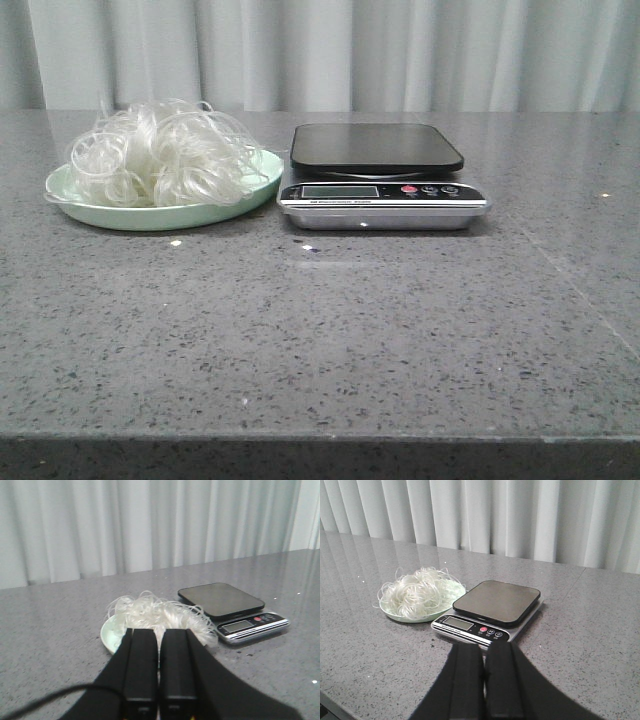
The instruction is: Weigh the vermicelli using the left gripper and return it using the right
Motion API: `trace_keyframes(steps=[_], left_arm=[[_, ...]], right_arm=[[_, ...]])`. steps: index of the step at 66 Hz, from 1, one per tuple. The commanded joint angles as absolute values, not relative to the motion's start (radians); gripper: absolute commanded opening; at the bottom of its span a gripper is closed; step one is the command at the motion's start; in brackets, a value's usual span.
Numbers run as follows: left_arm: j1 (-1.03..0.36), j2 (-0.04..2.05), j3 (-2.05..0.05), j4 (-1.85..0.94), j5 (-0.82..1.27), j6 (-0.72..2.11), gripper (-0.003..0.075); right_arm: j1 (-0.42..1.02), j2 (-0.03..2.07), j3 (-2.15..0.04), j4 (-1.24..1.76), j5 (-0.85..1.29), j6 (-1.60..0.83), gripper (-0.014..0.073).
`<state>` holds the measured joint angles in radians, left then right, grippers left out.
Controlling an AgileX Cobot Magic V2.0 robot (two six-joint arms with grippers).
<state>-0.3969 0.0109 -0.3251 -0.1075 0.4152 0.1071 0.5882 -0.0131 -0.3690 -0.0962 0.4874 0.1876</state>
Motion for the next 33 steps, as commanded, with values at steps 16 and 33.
trace_keyframes(steps=[16, 33], left_arm=[[-0.059, -0.025, -0.154, -0.015, 0.22, 0.107, 0.0127], [0.038, -0.025, 0.008, -0.015, 0.012, -0.022, 0.0127]], right_arm=[[0.584, -0.02, -0.391, -0.116, 0.401, 0.184, 0.0168], [0.584, -0.02, -0.391, -0.116, 0.403, 0.184, 0.0168]])
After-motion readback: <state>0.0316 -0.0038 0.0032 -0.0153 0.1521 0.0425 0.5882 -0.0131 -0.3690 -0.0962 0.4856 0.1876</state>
